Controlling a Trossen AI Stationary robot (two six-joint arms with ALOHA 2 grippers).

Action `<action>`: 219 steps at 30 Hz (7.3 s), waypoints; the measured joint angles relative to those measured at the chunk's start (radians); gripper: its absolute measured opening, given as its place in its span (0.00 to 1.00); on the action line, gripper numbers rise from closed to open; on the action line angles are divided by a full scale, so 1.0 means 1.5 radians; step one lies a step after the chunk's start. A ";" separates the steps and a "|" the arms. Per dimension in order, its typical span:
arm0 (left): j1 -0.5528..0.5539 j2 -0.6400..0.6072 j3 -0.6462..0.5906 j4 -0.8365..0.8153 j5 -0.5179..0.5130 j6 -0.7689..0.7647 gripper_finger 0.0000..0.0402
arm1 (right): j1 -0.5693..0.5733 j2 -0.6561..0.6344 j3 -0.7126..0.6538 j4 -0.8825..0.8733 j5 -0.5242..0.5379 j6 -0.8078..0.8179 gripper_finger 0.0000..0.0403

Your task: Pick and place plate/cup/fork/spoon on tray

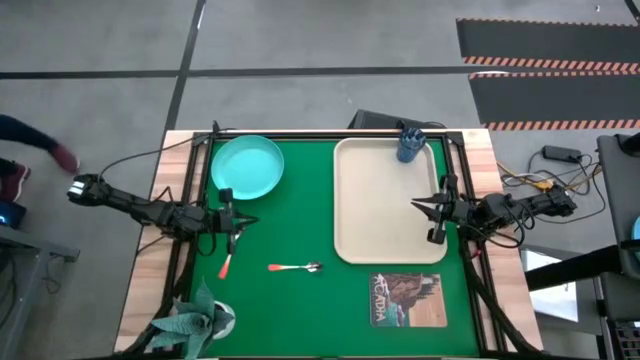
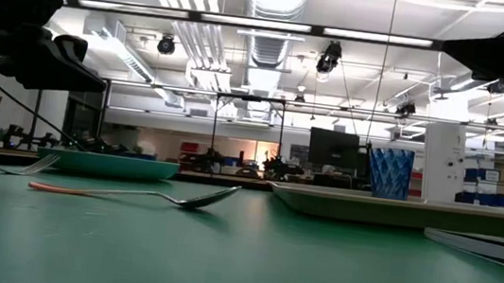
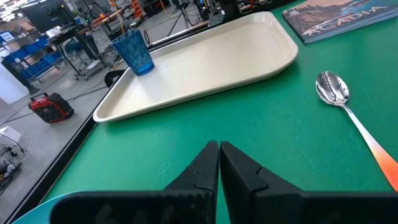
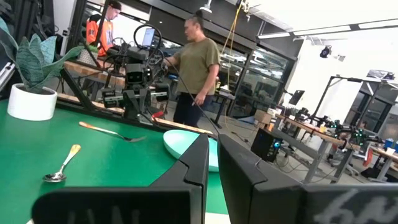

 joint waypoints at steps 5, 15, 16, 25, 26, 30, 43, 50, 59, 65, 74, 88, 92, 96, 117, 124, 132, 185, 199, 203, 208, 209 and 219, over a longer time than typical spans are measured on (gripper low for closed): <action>0.000 0.000 0.000 0.000 0.000 0.000 0.00 | 0.000 0.000 0.000 0.000 0.000 0.000 0.07; 0.000 0.000 0.000 0.000 0.000 0.000 0.00 | 0.000 0.000 0.000 0.000 0.000 0.000 0.07; 0.000 0.000 0.000 0.000 0.000 0.000 0.00 | 0.000 0.000 0.000 0.000 0.000 0.000 0.07; 0.000 0.000 0.000 0.000 0.000 0.000 0.00 | 0.000 0.000 0.000 0.001 0.000 -0.001 0.07; 0.000 0.000 0.000 0.000 0.000 0.001 0.00 | 0.000 0.000 0.000 0.009 0.000 -0.006 0.07; 0.000 0.000 0.000 0.020 -0.015 0.004 0.00 | 0.000 0.000 0.000 0.052 0.000 0.011 0.07; 0.000 0.001 -0.001 0.200 -0.029 0.035 0.00 | 0.000 0.000 0.000 0.068 0.000 0.058 0.07; 0.000 0.001 -0.001 0.395 -0.029 0.034 0.00 | 0.000 0.000 0.000 0.081 0.000 0.091 0.07; 0.000 0.034 0.002 0.499 -0.011 -0.001 0.00 | -0.001 0.038 0.024 0.087 0.209 0.283 0.07; 0.001 0.082 0.046 0.581 -0.014 0.067 0.00 | -0.053 0.194 0.152 -0.035 0.296 0.358 0.07; 0.001 0.107 0.075 0.613 -0.018 0.125 0.00 | -0.230 0.514 0.440 -0.308 0.174 0.441 0.07; 0.001 0.111 0.069 0.612 -0.018 0.122 0.00 | -0.635 0.900 0.858 -0.777 -0.194 0.369 0.07; 0.000 0.112 0.068 0.607 -0.018 0.122 0.00 | -0.709 0.947 0.917 -0.816 -0.254 0.342 0.08; 0.000 0.114 0.065 0.608 -0.018 0.122 0.00 | -0.745 0.981 0.936 -0.847 -0.276 0.321 0.15; 0.000 0.118 0.061 0.608 -0.018 0.122 0.00 | -0.767 1.081 0.924 -0.854 -0.292 0.270 0.43; 0.000 0.115 0.063 0.608 -0.018 0.122 0.00 | -0.766 1.099 0.924 -0.855 -0.293 0.280 0.30; 0.000 0.109 0.063 0.608 -0.018 0.122 0.00 | -0.752 1.088 0.924 -0.863 -0.292 0.273 0.04; 0.001 0.104 0.062 0.626 -0.018 0.122 0.00 | -0.493 1.388 1.362 -0.979 -0.239 0.228 0.18; 0.000 0.121 0.067 0.626 -0.034 0.122 0.00 | -0.471 1.270 1.402 -1.023 -0.240 0.276 0.32; 0.000 0.142 0.076 0.626 -0.063 0.122 0.00 | -0.442 1.171 1.329 -0.953 -0.239 0.283 0.31; 0.000 0.161 0.083 0.628 -0.064 0.121 0.00 | -0.388 1.031 1.158 -0.779 -0.240 0.285 0.30; 0.000 0.164 0.084 0.628 -0.064 0.121 0.00 | -0.378 1.003 1.118 -0.743 -0.240 0.285 0.30; 0.000 0.203 0.113 0.627 -0.064 0.104 0.00 | -0.303 0.749 0.729 -0.458 -0.240 0.309 0.26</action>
